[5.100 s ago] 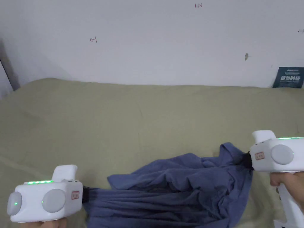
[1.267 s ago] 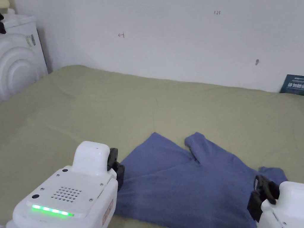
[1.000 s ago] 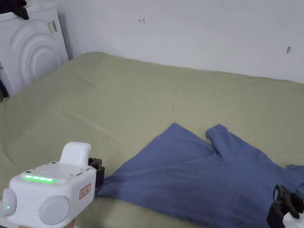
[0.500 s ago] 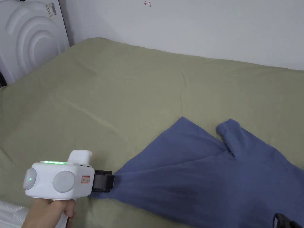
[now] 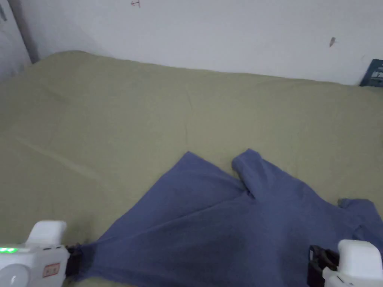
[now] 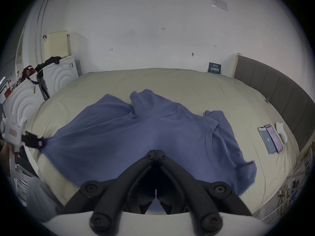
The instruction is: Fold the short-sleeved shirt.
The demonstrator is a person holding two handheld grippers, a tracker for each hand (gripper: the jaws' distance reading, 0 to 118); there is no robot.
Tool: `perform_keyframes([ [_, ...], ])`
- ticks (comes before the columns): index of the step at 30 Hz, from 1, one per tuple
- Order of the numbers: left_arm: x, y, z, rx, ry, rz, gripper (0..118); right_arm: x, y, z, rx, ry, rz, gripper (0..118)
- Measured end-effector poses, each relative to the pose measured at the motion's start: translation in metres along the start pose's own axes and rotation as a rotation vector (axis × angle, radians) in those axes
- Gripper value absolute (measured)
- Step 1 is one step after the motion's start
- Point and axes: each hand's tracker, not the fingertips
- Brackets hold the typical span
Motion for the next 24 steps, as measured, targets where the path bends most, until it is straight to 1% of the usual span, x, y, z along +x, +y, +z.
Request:
perform_keyframes([
  [4,0.001,0.000,-0.002,-0.005,-0.002,-0.001,1,0.036,0.045,-0.072,-0.076,-0.028,-0.024,2],
  [6,0.001,0.001,-0.003,-0.008,-0.001,-0.012,1,0.053,0.067,-0.112,-0.113,-0.021,-0.028,2],
  [8,0.001,0.002,-0.003,-0.011,-0.009,0.005,1,0.063,0.087,-0.148,-0.150,-0.056,0.023,2],
  [9,-0.001,0.003,-0.003,-0.012,-0.017,0.017,1,0.069,0.096,-0.166,-0.168,-0.067,0.064,2],
  [10,-0.003,0.003,-0.004,-0.018,-0.027,0.029,1,0.074,0.105,-0.183,-0.190,-0.069,0.089,7],
  [11,-0.004,0.004,-0.004,-0.019,-0.033,0.041,1,0.078,0.111,-0.196,-0.201,-0.063,0.088,30],
  [12,-0.004,0.004,-0.003,-0.020,-0.037,0.042,1,0.081,0.118,-0.210,-0.223,-0.068,0.099,30],
  [13,-0.004,0.005,-0.003,-0.021,-0.040,0.043,1,0.083,0.124,-0.223,-0.257,-0.086,0.114,42],
  [14,-0.004,0.005,-0.003,-0.022,-0.041,0.048,1,0.084,0.127,-0.236,-0.309,-0.071,0.130,67],
  [15,-0.003,0.006,-0.003,-0.023,-0.040,0.049,1,0.085,0.129,-0.247,-0.326,-0.072,0.142,99],
  [16,-0.014,0.005,-0.007,-0.025,-0.039,0.047,1,0.086,0.129,-0.258,-0.349,-0.059,0.171,114],
  [17,-0.017,0.005,-0.008,-0.025,-0.036,0.047,1,0.083,0.128,-0.265,-0.374,-0.058,0.205,114],
  [19,-0.017,0.005,-0.009,-0.030,-0.033,0.045,1,0.077,0.119,-0.284,-0.469,-0.085,0.287,110],
  [21,-0.013,0.005,-0.012,-0.035,-0.029,0.043,1,0.074,0.118,-0.284,-0.420,-0.080,0.270,110],
  [22,-0.013,0.005,-0.011,-0.036,-0.027,0.041,1,0.074,0.122,-0.282,-0.442,-0.087,0.261,108],
  [23,-0.013,0.005,-0.011,-0.037,-0.024,0.038,1,0.075,0.124,-0.278,-0.446,-0.076,0.244,97],
  [24,-0.011,0.005,-0.010,-0.037,-0.023,0.037,1,0.075,0.126,-0.270,-0.441,0.008,0.210,71],
])
